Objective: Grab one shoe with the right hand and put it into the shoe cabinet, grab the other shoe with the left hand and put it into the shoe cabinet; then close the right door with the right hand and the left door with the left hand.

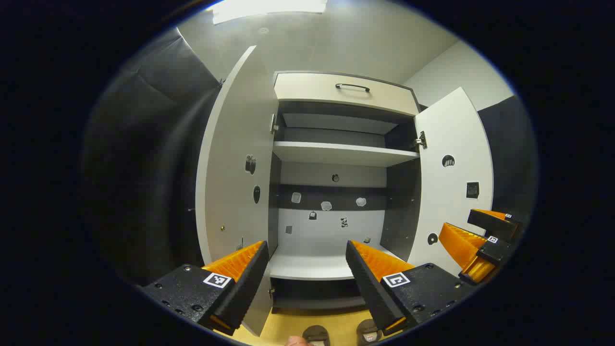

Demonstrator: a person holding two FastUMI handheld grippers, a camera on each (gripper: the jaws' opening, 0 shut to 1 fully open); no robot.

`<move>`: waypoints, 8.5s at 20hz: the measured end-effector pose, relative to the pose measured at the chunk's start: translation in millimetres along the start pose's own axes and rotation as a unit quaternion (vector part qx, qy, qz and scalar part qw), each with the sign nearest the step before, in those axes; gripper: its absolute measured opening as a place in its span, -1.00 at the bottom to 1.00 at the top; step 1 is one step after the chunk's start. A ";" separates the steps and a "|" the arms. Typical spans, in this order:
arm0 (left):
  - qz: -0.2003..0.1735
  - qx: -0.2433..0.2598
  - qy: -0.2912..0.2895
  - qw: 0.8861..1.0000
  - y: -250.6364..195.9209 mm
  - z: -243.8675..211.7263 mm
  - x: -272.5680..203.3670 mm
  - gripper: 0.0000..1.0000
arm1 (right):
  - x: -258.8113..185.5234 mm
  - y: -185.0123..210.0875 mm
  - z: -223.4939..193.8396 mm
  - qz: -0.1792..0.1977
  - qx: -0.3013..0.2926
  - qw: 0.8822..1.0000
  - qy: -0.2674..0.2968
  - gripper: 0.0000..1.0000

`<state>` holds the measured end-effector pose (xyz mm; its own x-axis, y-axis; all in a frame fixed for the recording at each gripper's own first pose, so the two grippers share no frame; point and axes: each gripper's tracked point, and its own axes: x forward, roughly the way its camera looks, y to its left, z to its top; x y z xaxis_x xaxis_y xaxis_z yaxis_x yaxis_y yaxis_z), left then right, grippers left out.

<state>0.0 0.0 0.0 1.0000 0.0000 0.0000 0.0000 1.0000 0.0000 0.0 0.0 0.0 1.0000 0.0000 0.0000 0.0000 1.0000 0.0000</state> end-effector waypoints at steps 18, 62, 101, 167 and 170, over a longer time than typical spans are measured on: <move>0.031 0.016 -0.004 0.999 22.2 4.6 -8.6 0.96 | -3.9 12.1 -78.9 0.019 0.007 0.997 0.070 0.93; 0.268 0.078 0.019 0.960 170.9 8.6 -85.1 0.96 | -42.2 0.6 -556.1 -0.001 -0.047 0.866 0.498 -0.99; 0.412 0.046 0.051 0.908 253.4 -31.3 -156.4 0.96 | 382.7 3.2 -273.7 0.005 -0.006 0.962 0.274 -0.99; -0.051 -0.184 0.605 0.773 -3.7 -527.0 -70.1 -0.32 | -0.3 -165.7 133.3 -0.163 -0.093 0.982 0.036 0.19; -0.042 -0.203 0.604 0.770 -1.2 -524.5 -67.1 -0.65 | -0.4 -166.0 134.6 -0.164 -0.093 0.981 0.032 0.12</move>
<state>-67.1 -1.2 -524.5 0.2678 -0.3106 -0.9120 -0.1802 0.9138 -0.3641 -0.4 -166.0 134.6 0.9440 -0.3284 -0.0318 0.3166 0.9286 -0.1935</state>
